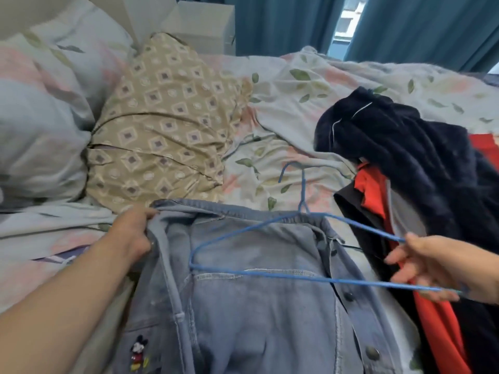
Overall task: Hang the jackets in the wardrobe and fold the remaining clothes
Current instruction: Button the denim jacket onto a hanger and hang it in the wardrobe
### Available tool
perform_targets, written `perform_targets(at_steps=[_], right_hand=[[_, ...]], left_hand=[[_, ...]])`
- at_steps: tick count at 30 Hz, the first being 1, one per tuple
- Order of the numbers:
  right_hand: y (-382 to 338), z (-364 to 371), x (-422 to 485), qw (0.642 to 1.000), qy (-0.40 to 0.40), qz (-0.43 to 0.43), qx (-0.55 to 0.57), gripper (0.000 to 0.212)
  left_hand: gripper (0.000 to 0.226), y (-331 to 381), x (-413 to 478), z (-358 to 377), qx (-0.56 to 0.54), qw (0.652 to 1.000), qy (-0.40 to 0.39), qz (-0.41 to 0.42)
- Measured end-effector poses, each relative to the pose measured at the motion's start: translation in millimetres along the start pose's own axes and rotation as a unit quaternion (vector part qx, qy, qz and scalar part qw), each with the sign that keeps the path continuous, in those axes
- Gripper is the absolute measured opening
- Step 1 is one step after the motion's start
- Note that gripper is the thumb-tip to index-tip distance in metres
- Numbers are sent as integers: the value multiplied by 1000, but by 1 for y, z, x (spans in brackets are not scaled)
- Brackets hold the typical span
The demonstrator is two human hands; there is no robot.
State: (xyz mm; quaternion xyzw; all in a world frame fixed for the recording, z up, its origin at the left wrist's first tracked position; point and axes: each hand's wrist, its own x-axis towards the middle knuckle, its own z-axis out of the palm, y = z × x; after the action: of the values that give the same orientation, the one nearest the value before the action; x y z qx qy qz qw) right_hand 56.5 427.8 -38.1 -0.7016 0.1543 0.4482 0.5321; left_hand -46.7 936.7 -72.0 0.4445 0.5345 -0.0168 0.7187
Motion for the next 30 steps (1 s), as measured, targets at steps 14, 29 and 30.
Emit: perform_targets(at_steps=[14, 29, 30], right_hand=[[30, 110, 92, 995, 92, -40, -22, 45], [67, 92, 112, 926, 353, -101, -88, 53], [68, 89, 112, 921, 364, -101, -93, 47]], left_hand=[[18, -52, -45, 54, 261, 943, -113, 174], [23, -192, -34, 113, 697, 505, -228, 456], [22, -192, -30, 111, 682, 530, -233, 446]])
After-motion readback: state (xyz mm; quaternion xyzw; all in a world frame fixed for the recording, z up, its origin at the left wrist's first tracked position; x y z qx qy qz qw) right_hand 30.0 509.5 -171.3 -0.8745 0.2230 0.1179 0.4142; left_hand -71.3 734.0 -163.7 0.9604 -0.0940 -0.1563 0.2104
